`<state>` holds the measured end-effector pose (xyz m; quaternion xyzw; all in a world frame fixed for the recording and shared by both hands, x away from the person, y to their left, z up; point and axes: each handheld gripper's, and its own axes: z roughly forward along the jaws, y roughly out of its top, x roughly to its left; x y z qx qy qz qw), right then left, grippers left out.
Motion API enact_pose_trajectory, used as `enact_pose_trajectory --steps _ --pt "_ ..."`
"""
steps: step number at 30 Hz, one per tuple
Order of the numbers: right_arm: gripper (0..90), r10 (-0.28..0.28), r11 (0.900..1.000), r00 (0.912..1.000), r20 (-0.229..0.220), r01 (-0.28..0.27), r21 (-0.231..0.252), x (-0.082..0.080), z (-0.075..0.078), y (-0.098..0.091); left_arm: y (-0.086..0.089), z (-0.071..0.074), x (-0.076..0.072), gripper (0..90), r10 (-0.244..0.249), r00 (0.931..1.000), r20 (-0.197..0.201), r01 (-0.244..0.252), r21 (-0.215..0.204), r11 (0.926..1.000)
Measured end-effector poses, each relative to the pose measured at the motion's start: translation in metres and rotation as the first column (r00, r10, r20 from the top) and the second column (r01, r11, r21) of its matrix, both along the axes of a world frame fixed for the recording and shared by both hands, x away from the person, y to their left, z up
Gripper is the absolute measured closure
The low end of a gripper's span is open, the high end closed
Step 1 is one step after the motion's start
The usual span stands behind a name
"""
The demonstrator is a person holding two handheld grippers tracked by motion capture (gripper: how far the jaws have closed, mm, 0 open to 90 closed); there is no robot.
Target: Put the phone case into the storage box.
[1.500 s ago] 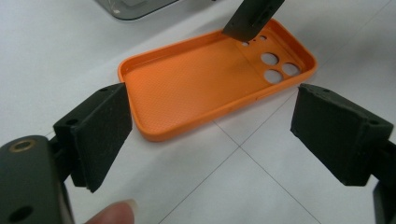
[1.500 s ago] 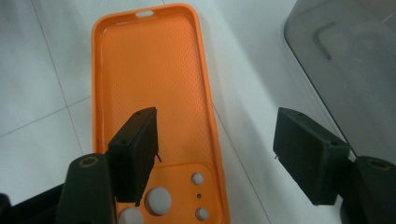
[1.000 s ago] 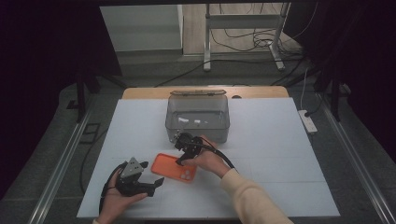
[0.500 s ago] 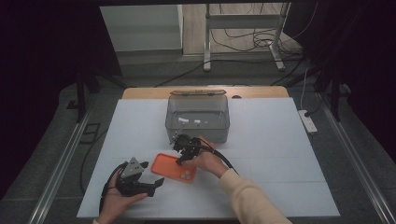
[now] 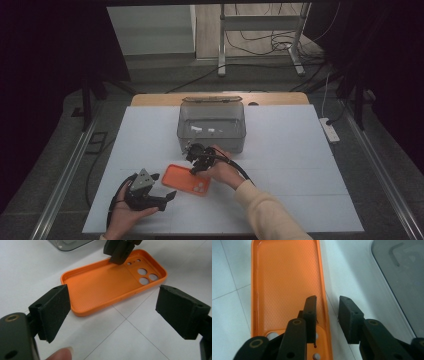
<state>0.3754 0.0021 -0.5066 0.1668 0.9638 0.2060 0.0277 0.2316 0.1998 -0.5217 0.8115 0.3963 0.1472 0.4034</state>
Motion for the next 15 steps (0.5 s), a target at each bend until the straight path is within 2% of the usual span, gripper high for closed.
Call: enact_pose_trajectory --steps 6,8,12,15 --pt "75.2 0.009 0.9999 0.9998 0.015 -0.009 -0.010 0.0001 0.0007 -0.0005 0.0000 -0.0001 0.0000 12.5 0.001 1.0000 -0.001 -0.001 0.000 1.0000" --pt "78.4 0.021 0.9998 0.9997 0.011 -0.021 -0.005 -0.0002 0.0004 0.0001 -0.0002 0.0000 -0.0001 12.5 -0.001 1.0000 -0.001 0.001 0.000 1.0000" --pt "82.1 0.036 0.9992 0.9987 0.035 -0.035 -0.017 -0.0017 0.0009 0.0010 -0.0003 -0.0001 0.0000 12.5 -0.002 1.0000 -0.001 0.002 0.000 1.0000" --pt "83.2 0.056 0.9983 0.9978 0.035 -0.055 -0.018 -0.0015 0.0008 0.0010 0.0000 -0.0004 0.0003 12.5 -0.001 1.0000 -0.005 0.001 0.000 1.0000"
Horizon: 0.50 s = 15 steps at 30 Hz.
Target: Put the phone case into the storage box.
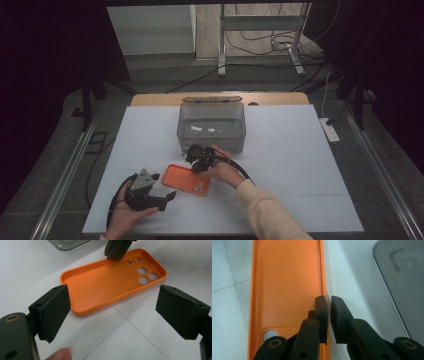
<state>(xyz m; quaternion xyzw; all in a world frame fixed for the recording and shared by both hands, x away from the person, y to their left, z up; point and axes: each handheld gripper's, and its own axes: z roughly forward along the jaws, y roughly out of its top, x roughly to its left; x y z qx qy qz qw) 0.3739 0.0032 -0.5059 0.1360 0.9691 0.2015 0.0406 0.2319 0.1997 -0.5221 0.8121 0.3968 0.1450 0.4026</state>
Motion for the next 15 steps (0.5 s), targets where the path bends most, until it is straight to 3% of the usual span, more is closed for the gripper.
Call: enact_pose_trajectory --steps 15 --pt "87.9 0.044 0.9990 0.9985 0.031 -0.044 -0.010 -0.0015 0.0006 -0.0001 0.0007 -0.0002 0.0003 12.5 0.001 1.0000 0.000 -0.001 0.001 1.0000"
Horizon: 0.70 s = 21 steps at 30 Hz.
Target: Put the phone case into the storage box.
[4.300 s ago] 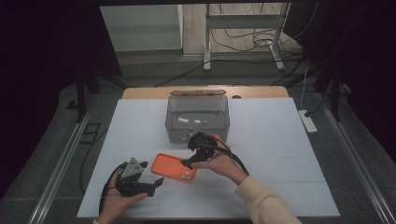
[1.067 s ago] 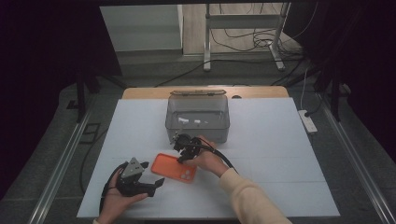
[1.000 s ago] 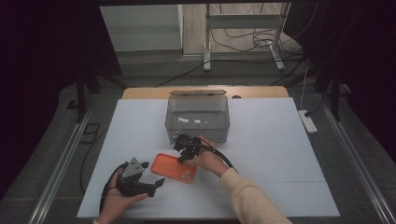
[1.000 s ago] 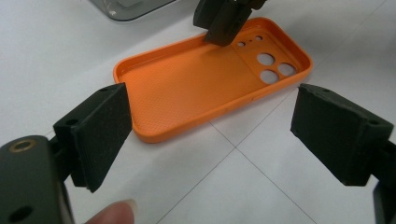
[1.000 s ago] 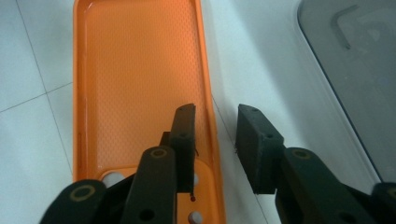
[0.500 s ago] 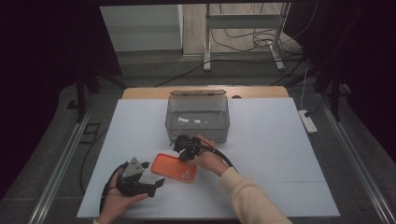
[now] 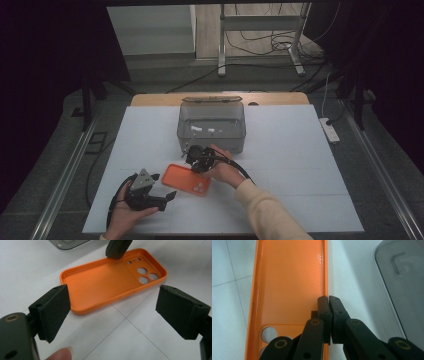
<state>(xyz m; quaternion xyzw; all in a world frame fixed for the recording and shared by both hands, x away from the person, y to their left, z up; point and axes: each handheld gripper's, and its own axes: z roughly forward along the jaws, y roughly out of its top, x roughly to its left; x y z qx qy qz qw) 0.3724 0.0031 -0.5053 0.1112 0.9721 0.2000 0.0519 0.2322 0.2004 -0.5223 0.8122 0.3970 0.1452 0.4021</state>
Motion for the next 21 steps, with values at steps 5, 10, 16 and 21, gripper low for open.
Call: enact_pose_trajectory --steps 5,10,16,21 --pt "88.4 -0.005 1.0000 1.0000 0.002 0.005 0.001 -0.0009 0.0001 0.0004 -0.0001 0.0000 -0.0001 12.5 0.001 1.0000 0.001 -0.001 -0.002 1.0000" --pt "88.7 -0.006 1.0000 1.0000 0.000 0.006 0.001 -0.0014 0.0004 0.0007 0.0001 -0.0001 0.0000 12.5 0.001 1.0000 -0.001 -0.001 -0.003 1.0000" --pt "88.9 -0.013 0.9999 0.9999 -0.003 0.013 0.006 -0.0021 0.0018 0.0002 0.0005 -0.0001 0.0001 12.5 0.002 1.0000 -0.001 -0.002 -0.003 1.0000" --pt "89.1 -0.015 0.9998 0.9999 -0.004 0.015 0.014 -0.0039 0.0047 -0.0004 0.0006 -0.0001 0.0000 12.5 0.002 1.0000 -0.002 -0.002 -0.003 1.0000"
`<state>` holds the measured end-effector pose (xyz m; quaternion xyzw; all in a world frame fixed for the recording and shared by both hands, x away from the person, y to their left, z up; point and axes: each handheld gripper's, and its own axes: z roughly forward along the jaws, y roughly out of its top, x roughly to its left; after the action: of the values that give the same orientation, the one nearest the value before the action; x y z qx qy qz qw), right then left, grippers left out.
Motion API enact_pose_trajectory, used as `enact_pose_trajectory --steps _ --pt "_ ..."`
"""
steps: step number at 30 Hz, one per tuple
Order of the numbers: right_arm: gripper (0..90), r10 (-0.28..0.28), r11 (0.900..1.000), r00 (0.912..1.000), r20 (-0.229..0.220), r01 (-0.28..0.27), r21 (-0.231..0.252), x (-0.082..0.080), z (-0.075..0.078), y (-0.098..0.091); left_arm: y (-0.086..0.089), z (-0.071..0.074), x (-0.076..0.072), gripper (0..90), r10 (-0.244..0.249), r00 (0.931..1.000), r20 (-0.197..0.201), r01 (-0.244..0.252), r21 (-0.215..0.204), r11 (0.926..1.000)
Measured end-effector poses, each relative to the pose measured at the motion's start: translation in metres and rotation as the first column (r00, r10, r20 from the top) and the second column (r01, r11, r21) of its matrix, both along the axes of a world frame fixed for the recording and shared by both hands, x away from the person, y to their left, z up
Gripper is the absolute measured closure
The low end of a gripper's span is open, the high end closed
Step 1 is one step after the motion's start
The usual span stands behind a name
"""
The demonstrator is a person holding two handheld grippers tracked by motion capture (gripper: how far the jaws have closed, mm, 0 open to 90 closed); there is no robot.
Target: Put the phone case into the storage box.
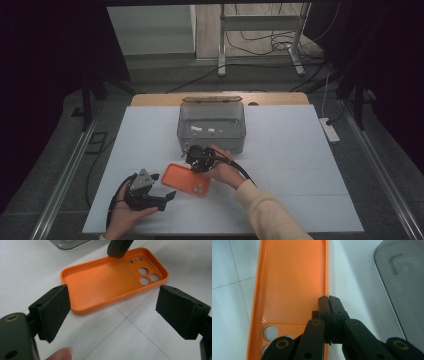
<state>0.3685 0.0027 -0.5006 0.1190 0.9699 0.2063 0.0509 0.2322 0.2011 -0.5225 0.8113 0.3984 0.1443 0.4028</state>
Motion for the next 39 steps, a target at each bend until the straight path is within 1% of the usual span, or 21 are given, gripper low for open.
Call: enact_pose_trajectory --steps 8,13,14,18,20,23,24,32,35,37,39 --pt "89.2 0.006 1.0000 0.9998 0.020 -0.006 0.007 -0.001 0.006 -0.003 0.001 0.000 0.000 12.5 0.002 1.0000 0.000 -0.002 -0.001 1.0000" --pt "89.2 0.002 0.9998 0.9997 0.024 -0.002 0.021 -0.003 0.012 -0.005 0.001 0.000 -0.001 12.5 -0.001 1.0000 0.001 0.001 -0.004 1.0000" --pt "89.2 0.008 0.9995 0.9996 0.029 -0.009 0.029 -0.003 0.014 -0.006 0.000 0.000 -0.001 12.5 -0.003 1.0000 0.001 0.003 -0.004 1.0000" --pt "89.2 0.004 0.9995 0.9993 0.038 -0.005 0.032 -0.004 0.017 -0.008 0.000 0.000 -0.001 12.5 -0.007 1.0000 -0.001 0.007 -0.001 1.0000" --pt "89.3 0.002 0.9994 0.9994 0.035 -0.003 0.035 -0.005 0.019 -0.009 0.001 0.000 -0.001 12.5 -0.007 1.0000 -0.002 0.007 -0.001 1.0000" --pt "89.4 0.007 0.9989 0.9988 0.048 -0.009 0.046 -0.006 0.024 -0.011 0.001 -0.001 0.000 12.5 -0.005 1.0000 -0.002 0.005 0.000 1.0000" --pt "89.4 0.004 0.9990 0.9982 0.060 -0.007 0.045 -0.007 0.026 -0.011 0.001 -0.001 0.000 12.5 -0.005 1.0000 -0.002 0.005 0.001 1.0000" --pt "89.6 0.016 0.9987 0.9975 0.068 -0.020 0.048 -0.010 0.034 -0.013 0.002 -0.001 0.000 12.5 -0.005 1.0000 -0.003 0.005 -0.001 1.0000" --pt "89.5 0.020 0.9977 0.9966 0.080 -0.025 0.062 -0.012 0.039 -0.014 0.002 -0.001 0.000 12.5 -0.004 1.0000 -0.005 0.004 -0.002 1.0000" --pt "89.6 0.023 0.9976 0.9963 0.083 -0.028 0.064 -0.013 0.040 -0.014 0.002 -0.001 0.000 12.5 -0.004 1.0000 -0.005 0.004 -0.002 1.0000" --pt "89.5 0.022 0.9972 0.9957 0.090 -0.028 0.070 -0.015 0.045 -0.016 0.003 -0.001 0.000 12.5 -0.004 1.0000 -0.003 0.004 0.001 1.0000"
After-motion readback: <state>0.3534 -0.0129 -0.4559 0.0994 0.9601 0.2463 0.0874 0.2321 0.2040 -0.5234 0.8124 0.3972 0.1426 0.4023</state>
